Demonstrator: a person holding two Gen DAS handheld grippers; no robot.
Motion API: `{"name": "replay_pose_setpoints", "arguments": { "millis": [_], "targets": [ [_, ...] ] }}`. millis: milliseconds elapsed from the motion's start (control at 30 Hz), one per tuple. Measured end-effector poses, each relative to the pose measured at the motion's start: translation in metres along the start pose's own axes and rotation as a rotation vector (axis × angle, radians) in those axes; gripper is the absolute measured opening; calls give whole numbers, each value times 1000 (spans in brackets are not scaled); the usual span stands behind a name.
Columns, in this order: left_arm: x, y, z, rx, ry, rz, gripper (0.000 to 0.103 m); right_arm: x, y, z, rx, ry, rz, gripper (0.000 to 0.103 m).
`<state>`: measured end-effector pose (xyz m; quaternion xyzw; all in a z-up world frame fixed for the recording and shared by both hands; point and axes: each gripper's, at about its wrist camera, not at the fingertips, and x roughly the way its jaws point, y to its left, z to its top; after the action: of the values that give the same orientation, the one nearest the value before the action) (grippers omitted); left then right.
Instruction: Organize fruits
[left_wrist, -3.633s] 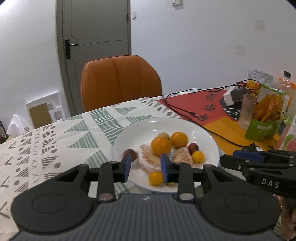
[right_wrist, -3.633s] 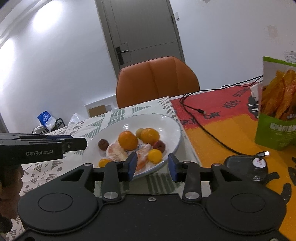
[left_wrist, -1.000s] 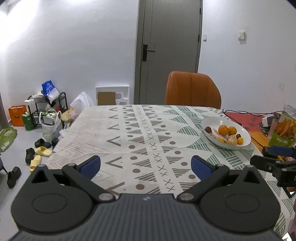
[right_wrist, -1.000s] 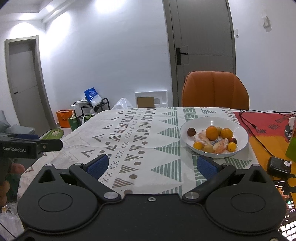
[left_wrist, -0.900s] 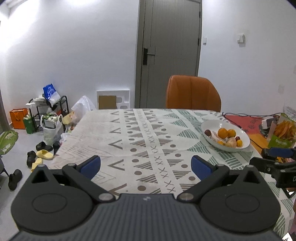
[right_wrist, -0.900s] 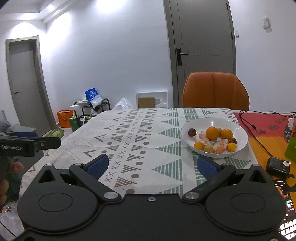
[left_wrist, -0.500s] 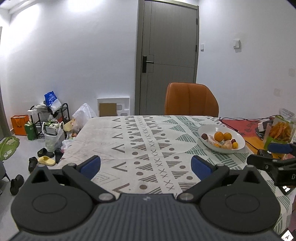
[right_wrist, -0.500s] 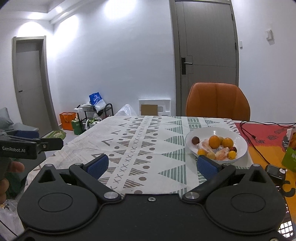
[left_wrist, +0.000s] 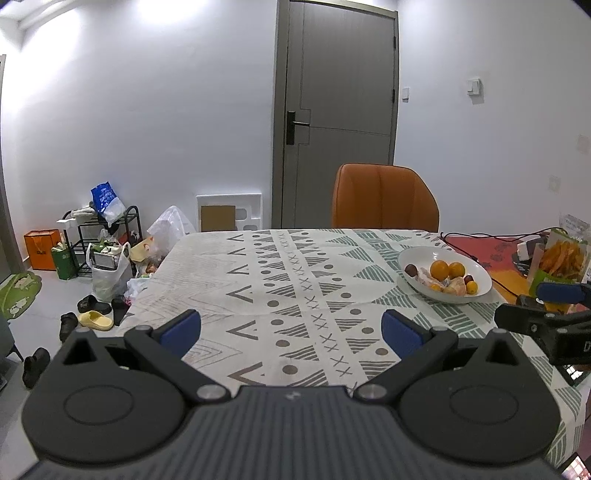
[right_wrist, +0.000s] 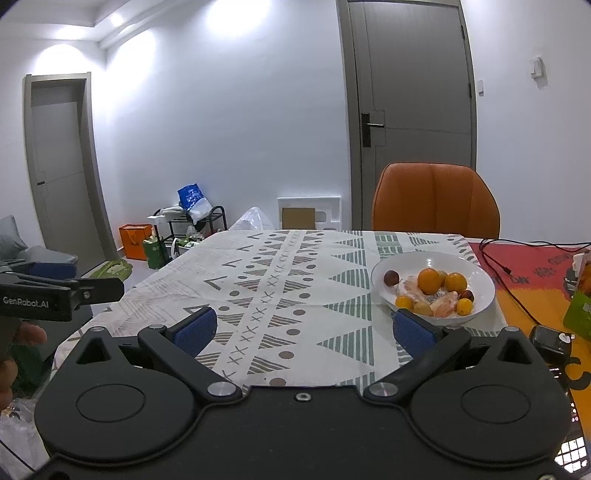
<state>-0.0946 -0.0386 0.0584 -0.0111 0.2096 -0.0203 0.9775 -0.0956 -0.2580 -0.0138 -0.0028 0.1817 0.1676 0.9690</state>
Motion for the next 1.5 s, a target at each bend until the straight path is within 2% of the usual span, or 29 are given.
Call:
{"name": "replay_pose_setpoints", "arguments": {
  "millis": [1500],
  "targets": [
    [-5,2,-2,6,-8,0,103,-1,-8,-4,26,0,-1,103]
  ]
}}
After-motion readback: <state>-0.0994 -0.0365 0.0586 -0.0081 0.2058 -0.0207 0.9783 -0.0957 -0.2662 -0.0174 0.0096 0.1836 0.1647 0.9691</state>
